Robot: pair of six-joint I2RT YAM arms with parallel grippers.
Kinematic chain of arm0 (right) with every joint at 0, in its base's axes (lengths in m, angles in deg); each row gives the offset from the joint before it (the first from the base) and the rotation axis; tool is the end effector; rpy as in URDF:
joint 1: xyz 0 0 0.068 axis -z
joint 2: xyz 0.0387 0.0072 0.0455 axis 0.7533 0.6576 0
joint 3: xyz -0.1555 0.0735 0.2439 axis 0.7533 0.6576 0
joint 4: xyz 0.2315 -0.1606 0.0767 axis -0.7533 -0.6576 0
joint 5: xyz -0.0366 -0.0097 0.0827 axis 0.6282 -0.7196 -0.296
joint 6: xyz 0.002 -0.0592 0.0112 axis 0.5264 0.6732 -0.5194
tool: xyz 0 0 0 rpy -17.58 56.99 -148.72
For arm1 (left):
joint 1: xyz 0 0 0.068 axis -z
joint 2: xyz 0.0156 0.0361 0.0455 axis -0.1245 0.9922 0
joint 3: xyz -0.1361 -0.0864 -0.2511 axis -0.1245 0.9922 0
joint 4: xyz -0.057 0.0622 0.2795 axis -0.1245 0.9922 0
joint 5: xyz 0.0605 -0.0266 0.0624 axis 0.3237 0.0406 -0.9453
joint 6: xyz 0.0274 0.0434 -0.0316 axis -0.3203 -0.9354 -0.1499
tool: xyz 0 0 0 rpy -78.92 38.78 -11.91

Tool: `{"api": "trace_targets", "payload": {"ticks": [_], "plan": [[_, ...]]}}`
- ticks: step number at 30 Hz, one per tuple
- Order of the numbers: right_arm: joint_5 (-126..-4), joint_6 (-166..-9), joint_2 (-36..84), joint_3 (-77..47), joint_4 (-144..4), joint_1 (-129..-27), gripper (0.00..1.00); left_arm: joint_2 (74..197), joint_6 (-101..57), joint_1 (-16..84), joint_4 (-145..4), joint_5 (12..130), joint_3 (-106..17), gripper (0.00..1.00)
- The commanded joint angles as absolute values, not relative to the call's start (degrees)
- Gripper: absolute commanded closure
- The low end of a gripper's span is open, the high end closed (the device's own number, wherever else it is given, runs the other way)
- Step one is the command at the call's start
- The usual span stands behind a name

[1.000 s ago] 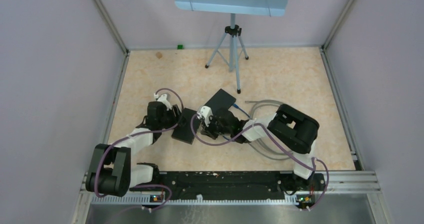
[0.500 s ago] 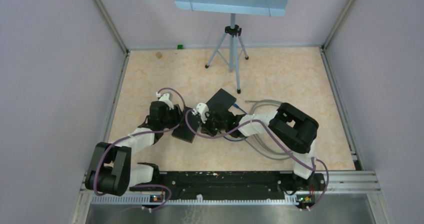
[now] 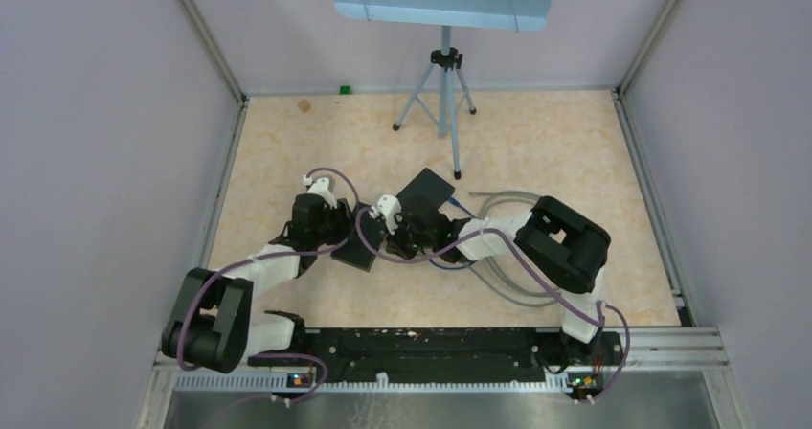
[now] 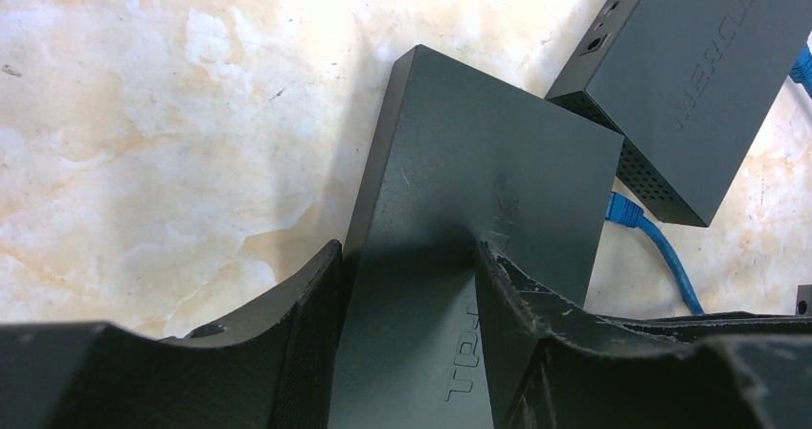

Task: Insert the plug into the switch port
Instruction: Insert the connector into the switch port.

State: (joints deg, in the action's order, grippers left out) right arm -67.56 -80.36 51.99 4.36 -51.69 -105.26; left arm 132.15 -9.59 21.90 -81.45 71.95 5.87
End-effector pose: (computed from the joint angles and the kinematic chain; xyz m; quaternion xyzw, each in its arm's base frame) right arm 0.2295 0.3597 0.1349 -0.4580 0.7577 0.2864 0.3663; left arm 0.2384 -0.0702 0.1431 -0.0369 0.8940 -0.2149 0.3914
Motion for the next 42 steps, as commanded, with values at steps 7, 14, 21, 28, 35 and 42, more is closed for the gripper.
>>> {"api": "trace_targets", "payload": {"ticks": [7, 14, 21, 28, 35, 42], "plan": [[-74.3, -72.2, 49.2, -0.5, -22.4, -102.6, 1.0, 134.0, -7.9, 28.4, -76.9, 93.0, 6.5, 0.48], [-77.8, -70.1, 51.9, 1.1, -17.3, -100.9, 1.0, 134.2, -8.9, 30.5, -77.3, 94.7, 5.8, 0.48], [-71.8, -70.5, 51.5, -1.1, -20.4, -104.9, 1.0, 134.5, -7.8, 32.3, -78.5, 94.3, 5.7, 0.48], [-72.8, -70.7, 50.1, 3.1, -17.1, -107.0, 1.0, 133.9, -7.2, 32.6, -77.8, 92.6, 5.4, 0.47], [-82.2, -71.1, 47.0, 9.0, -24.8, -104.4, 1.0, 124.9, -2.5, 31.9, -68.9, 70.9, 4.0, 0.35], [-78.4, -77.9, 44.8, 11.9, -27.5, -104.3, 0.77, 124.3, -1.0, 29.6, -62.1, 58.8, -2.9, 0.17]]}}
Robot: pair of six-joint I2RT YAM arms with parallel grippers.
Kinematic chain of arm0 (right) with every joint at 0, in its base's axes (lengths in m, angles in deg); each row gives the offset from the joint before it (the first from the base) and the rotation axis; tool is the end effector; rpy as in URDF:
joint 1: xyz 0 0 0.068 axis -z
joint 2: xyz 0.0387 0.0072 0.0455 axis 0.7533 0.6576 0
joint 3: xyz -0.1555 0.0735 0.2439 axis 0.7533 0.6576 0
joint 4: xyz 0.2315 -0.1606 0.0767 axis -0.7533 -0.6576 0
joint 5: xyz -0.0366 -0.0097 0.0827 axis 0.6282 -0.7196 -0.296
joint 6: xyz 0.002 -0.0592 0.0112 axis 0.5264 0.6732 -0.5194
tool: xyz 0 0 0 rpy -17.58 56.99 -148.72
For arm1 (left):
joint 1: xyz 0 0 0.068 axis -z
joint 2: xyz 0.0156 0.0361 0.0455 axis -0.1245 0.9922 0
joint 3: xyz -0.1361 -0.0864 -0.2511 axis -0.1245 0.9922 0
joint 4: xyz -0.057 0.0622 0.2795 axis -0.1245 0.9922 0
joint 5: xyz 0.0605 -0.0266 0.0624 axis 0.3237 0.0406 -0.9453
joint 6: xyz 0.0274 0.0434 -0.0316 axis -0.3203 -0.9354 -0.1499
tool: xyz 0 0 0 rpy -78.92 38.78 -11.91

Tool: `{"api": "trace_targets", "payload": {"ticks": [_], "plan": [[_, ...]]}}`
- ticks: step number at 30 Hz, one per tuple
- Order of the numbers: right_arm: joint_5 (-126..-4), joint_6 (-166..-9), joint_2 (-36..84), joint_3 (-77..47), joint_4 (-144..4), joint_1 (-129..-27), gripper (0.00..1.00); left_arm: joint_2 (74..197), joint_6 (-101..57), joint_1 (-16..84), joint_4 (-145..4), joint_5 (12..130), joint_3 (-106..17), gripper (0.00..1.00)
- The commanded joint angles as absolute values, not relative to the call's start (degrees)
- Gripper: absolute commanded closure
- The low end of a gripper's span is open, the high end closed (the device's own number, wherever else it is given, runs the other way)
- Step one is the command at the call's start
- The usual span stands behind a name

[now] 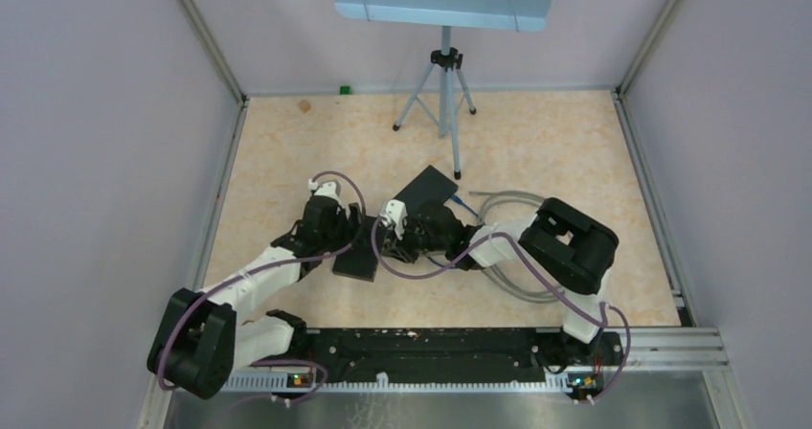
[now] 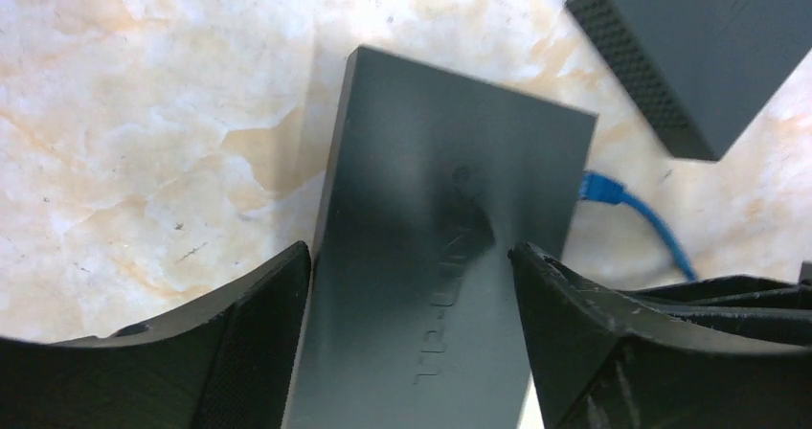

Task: Insert the plug into the switch port
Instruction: Insert the connector into the switch port.

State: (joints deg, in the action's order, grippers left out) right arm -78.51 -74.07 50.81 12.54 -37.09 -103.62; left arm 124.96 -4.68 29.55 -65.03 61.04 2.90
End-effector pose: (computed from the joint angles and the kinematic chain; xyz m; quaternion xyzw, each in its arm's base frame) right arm 0.2193 0.3384 0.1263 -0.5126 0.6732 0.3522 0.3999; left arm 0.2168 -0.0880 0.1618 -0.0582 0.9179 -0.1584 0.3592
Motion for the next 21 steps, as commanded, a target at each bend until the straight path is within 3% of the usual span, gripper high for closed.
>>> {"api": "trace_targets", "payload": {"ticks": [1, 4, 6, 8, 14, 21], "plan": [[-77.5, -78.0, 43.9, 11.9, -29.4, -104.1, 0.74, 124.3, -1.2, 29.3, -61.8, 57.9, -3.5, 0.14], [-76.8, -79.2, 41.0, 11.5, -34.8, -102.3, 0.63, 124.3, -2.4, 28.3, -61.8, 57.5, -5.0, 0.09], [-78.3, -80.0, 38.9, 11.3, -38.2, -100.3, 0.48, 124.4, -3.5, 27.9, -61.6, 58.2, -6.1, 0.07], [-79.2, -79.7, 36.1, 11.1, -42.0, -98.3, 0.42, 124.2, -4.3, 27.5, -60.9, 58.6, -7.5, 0.05], [-82.5, -69.8, 30.4, 4.6, -62.8, -87.6, 0.41, 120.3, -5.7, 27.4, -59.4, 60.1, -9.5, 0.04], [-88.8, -55.0, 40.0, -7.6, -83.5, -70.2, 0.43, 119.0, -9.9, 27.4, -61.4, 70.3, -10.4, 0.02]]}}
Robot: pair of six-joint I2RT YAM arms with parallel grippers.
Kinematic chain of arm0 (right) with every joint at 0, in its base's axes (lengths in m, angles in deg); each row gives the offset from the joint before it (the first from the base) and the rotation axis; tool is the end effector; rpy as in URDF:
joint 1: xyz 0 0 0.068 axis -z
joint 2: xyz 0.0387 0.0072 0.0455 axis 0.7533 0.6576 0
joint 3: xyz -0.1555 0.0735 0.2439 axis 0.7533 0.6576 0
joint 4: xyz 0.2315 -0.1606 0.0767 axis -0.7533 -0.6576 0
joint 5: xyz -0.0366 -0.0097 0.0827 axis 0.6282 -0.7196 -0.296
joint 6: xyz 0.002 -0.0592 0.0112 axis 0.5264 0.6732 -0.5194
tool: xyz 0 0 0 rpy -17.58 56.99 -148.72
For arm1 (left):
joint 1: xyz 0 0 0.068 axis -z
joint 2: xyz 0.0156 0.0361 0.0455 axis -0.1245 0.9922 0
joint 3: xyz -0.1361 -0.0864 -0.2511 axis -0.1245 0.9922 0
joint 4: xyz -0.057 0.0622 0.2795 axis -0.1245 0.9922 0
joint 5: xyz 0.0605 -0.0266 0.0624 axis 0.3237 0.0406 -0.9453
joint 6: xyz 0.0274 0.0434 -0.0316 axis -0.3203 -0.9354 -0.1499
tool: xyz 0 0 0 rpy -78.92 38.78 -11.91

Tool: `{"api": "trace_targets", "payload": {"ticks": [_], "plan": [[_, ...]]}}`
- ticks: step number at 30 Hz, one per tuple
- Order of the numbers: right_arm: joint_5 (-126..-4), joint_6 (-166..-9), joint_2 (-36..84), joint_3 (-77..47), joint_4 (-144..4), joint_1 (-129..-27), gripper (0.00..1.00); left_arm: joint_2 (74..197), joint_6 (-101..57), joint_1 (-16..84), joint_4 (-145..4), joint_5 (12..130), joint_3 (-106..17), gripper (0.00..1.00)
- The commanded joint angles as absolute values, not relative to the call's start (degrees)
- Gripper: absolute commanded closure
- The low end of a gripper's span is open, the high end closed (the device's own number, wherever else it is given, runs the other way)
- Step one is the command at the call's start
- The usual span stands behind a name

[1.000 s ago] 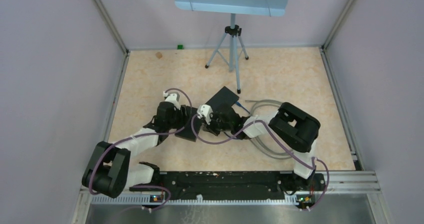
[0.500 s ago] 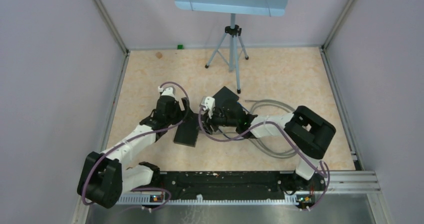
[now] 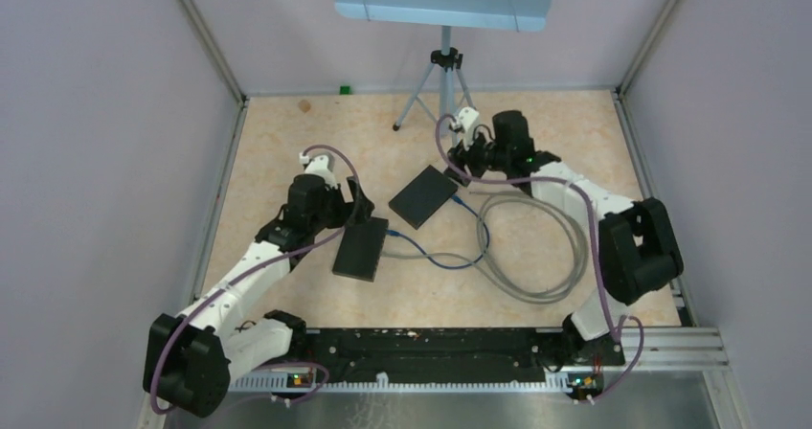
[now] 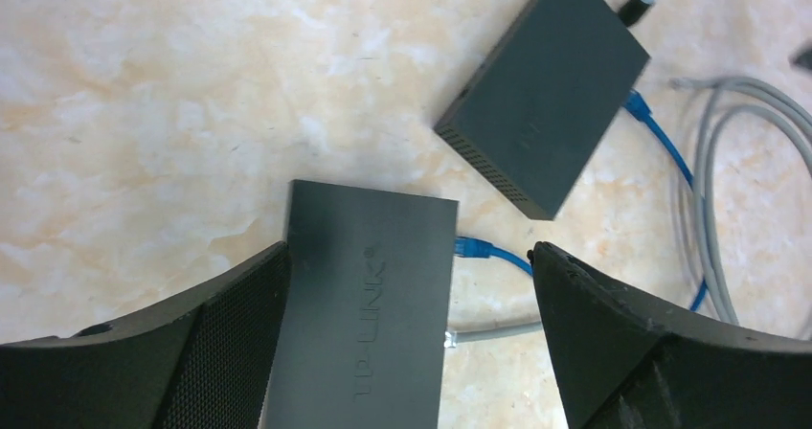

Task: Insert the plug into the switch port
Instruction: Insert the connector into the switch port.

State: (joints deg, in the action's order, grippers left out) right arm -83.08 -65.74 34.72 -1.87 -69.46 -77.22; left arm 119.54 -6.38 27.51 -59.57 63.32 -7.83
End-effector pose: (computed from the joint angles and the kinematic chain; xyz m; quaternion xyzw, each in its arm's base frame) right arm 0.3426 0.2070 0.2637 -0.4168 0.7401 0.2498 0.4649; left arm 0.2346 -0.0876 0.2413 -0.0502 0.8778 -0.1970 0.4337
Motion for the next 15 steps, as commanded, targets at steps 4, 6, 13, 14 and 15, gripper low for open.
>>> {"api": "trace_targets", "payload": {"ticks": [4, 6, 13, 14, 15], "plan": [[-89.8, -46.8, 46.7, -13.4, -91.0, -66.4, 0.43, 119.8, -13.6, 27.5, -61.0, 75.5, -11.8, 0.01], [-91.9, -40.9, 48.5, -14.3, -93.6, -66.4, 0.43, 119.7, -14.2, 27.4, -60.5, 76.4, -12.1, 0.01], [-91.5, -36.6, 54.5, -18.0, -96.4, -66.2, 0.44, 118.1, -12.9, 27.4, -60.9, 77.7, -10.8, 0.02], [-90.6, -36.5, 55.1, -18.3, -96.6, -66.2, 0.44, 117.8, -12.8, 27.4, -61.1, 77.9, -10.5, 0.02], [-89.6, -36.6, 55.6, -18.6, -96.3, -66.2, 0.45, 117.6, -12.7, 27.5, -61.1, 78.0, -10.2, 0.02]]}}
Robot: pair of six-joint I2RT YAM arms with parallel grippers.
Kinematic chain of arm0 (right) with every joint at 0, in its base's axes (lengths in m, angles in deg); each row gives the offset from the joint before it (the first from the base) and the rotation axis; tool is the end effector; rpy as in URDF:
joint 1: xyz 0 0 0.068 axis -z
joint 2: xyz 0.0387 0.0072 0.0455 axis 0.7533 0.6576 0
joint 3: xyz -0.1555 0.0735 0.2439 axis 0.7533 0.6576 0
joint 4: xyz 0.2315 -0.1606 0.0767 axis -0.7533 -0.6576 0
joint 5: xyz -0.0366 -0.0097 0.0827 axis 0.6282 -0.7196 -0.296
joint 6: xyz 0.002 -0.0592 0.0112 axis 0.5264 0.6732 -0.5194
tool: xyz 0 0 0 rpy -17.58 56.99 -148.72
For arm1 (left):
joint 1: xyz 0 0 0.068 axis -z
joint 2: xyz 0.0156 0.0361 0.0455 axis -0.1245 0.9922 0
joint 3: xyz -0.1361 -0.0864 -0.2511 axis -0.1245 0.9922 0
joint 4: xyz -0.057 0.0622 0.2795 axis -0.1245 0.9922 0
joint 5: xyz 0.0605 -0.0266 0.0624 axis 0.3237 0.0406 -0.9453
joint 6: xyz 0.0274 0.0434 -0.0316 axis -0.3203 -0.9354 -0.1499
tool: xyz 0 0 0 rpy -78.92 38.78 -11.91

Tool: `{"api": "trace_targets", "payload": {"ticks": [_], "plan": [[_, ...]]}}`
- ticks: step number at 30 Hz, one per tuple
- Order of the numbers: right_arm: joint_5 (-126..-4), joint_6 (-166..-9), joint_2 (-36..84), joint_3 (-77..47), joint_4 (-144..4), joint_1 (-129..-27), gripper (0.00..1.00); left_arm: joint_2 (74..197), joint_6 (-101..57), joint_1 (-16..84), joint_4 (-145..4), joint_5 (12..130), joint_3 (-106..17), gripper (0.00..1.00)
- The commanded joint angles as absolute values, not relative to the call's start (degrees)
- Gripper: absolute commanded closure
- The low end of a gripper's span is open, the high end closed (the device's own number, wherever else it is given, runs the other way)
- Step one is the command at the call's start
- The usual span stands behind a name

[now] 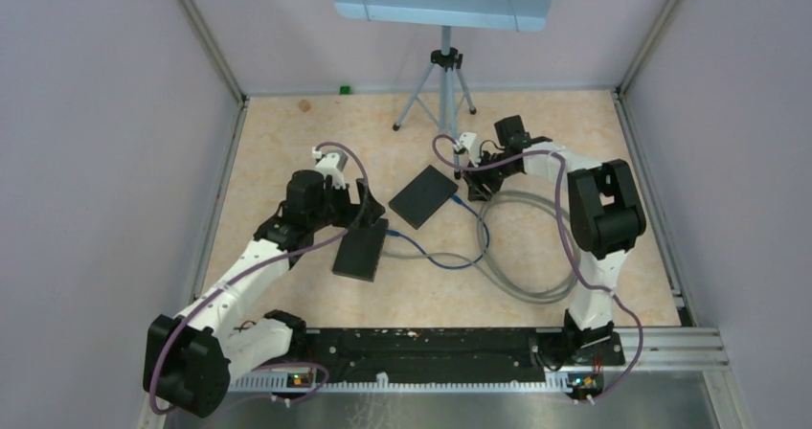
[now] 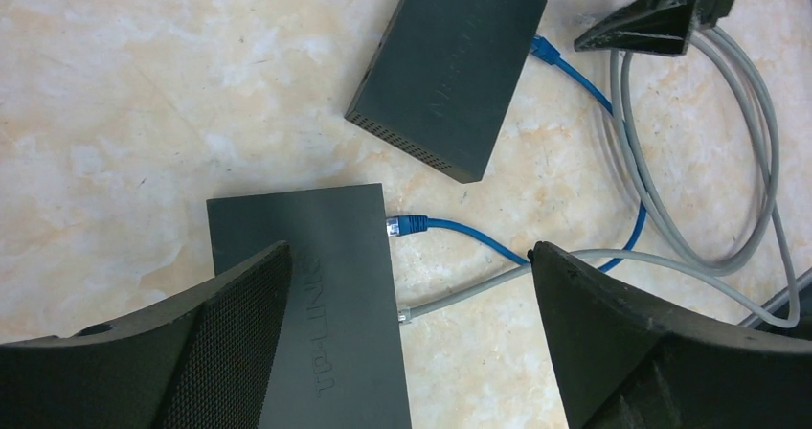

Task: Insert the plug into the switch port
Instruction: Insert the connector into the switch port, then pick up the connector from the center of the board.

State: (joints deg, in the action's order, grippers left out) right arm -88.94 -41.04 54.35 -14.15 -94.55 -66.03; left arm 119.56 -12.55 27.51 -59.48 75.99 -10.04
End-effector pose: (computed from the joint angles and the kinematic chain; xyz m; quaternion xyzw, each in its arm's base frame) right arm 0.4107 0.1513 0.1672 -0.5032 0.7884 0.2155 0.2806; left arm 0.2344 -0.0980 0.2563 0.0516 0.8648 -0.2676 0.4216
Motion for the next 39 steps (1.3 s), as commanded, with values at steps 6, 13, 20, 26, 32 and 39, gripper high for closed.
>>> {"api": "trace_targets", "payload": {"ticks": [6, 13, 20, 26, 32, 39], "plan": [[-85.1, -37.2, 57.6, -19.2, -96.9, -66.1, 0.53, 117.2, -13.0, 27.4, -61.0, 77.8, -9.8, 0.02], [-86.1, -37.7, 54.5, -17.0, -97.9, -66.2, 0.57, 118.2, -12.6, 27.4, -61.8, 79.8, -11.0, 0.02], [-88.0, -38.6, 52.0, -15.7, -98.5, -66.2, 0.82, 118.9, -12.0, 27.4, -62.9, 83.8, -12.8, 0.03], [-91.9, -41.3, 45.2, -13.7, -93.1, -66.2, 1.0, 116.9, -10.7, 27.4, -67.9, 89.6, -14.2, 0.03], [-103.2, -47.5, 27.6, -1.9, -73.4, -67.5, 1.0, 114.7, -6.0, 27.9, -81.5, 96.9, -15.1, 0.06], [-108.8, -48.5, 12.3, 9.1, -60.4, -71.8, 1.0, 114.1, -18.1, 36.4, -94.7, 103.1, -14.1, 0.08]]}}
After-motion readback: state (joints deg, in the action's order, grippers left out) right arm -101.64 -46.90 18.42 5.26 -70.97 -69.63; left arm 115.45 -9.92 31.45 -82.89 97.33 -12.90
